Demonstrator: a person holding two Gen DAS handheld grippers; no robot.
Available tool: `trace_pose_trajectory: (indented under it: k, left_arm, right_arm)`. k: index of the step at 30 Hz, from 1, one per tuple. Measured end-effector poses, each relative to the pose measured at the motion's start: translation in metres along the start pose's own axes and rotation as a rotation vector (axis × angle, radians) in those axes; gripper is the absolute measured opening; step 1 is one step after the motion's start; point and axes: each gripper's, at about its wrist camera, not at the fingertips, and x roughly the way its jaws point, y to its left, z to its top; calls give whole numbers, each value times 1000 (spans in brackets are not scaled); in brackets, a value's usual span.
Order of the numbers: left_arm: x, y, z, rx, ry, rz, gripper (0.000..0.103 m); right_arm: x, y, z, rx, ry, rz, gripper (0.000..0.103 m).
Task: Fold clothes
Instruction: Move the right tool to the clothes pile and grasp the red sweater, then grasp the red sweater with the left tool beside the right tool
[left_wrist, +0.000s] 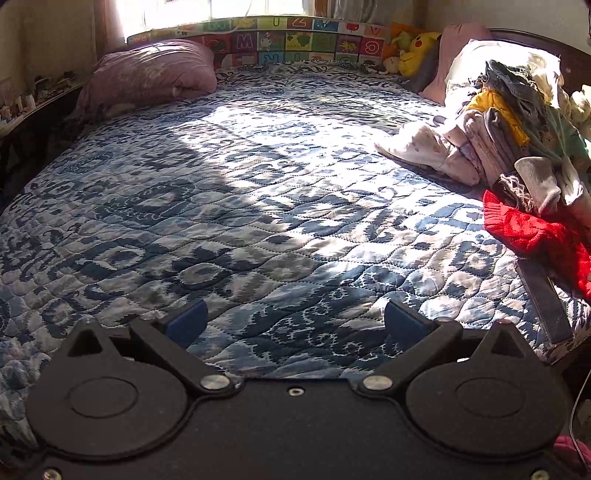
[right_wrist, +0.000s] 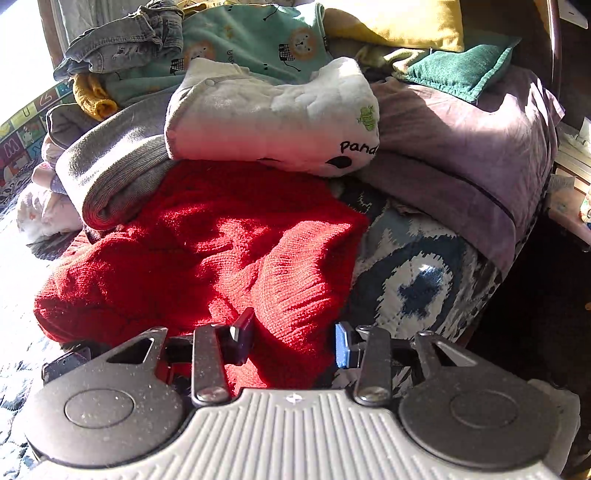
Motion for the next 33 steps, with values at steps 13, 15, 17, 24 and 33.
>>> trace_pose_trajectory:
  k: [13, 15, 17, 24, 33]
  left_arm:
    - [-16, 22, -6, -79, -37, -37, 103]
    - [-18, 26, -8, -92, -43, -39, 103]
    - [-20, 31, -9, -111, -47, -39, 103]
    - [-30, 46, -16, -161, -74, -66, 103]
    - [10, -39, -5, 51, -64, -401, 103]
  right_arm:
    - [-98, 69, 50, -9, -148, 441, 24]
    - [-114, 91, 62, -41, -183, 526, 10]
    - [-130, 119, 74, -94, -219, 589, 2]
    - [-152, 153, 99, -189, -246, 494, 46]
    - [-108, 20, 43, -4, -148, 239, 98]
